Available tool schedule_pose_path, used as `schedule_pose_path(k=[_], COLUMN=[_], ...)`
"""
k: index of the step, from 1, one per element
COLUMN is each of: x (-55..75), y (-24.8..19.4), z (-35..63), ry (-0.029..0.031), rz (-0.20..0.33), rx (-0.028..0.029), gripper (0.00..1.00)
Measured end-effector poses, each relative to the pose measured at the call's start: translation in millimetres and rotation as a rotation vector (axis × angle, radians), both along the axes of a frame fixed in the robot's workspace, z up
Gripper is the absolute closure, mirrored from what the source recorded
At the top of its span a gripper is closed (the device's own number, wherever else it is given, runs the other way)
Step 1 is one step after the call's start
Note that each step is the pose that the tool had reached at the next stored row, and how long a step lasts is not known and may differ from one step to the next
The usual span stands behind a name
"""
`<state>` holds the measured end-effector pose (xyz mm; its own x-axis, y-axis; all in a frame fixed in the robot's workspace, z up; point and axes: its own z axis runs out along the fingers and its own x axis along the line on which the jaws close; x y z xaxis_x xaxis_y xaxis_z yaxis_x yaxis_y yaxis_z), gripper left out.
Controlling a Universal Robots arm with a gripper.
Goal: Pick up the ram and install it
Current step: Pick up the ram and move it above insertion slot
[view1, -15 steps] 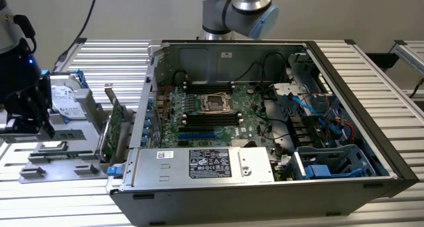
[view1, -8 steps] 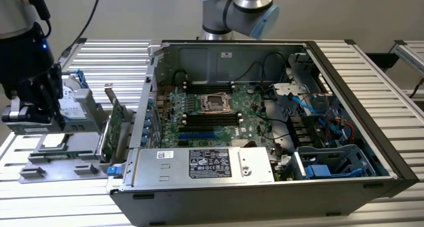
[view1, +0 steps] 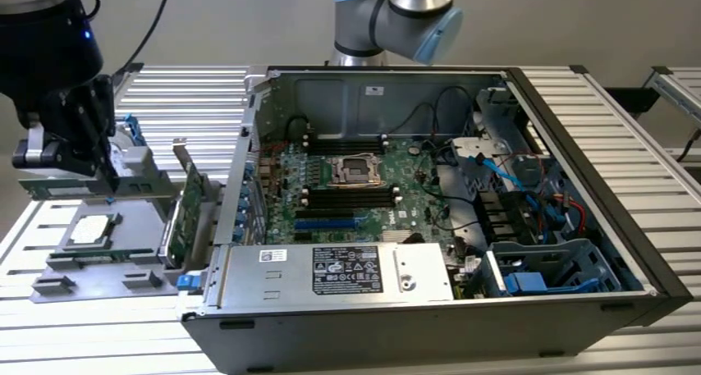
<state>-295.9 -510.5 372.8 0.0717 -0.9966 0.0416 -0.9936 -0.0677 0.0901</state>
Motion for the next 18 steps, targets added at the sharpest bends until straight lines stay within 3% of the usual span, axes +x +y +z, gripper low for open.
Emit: schedule_pose_path(k=[8, 18], x=[20.2, 52.1], y=[5.5, 13.1], z=[24.7, 33.7], ry=[-0.0002, -0.0001], rz=[0.000, 0.000], rx=[0.0002, 0.0001], gripper=[0.86, 0.86])
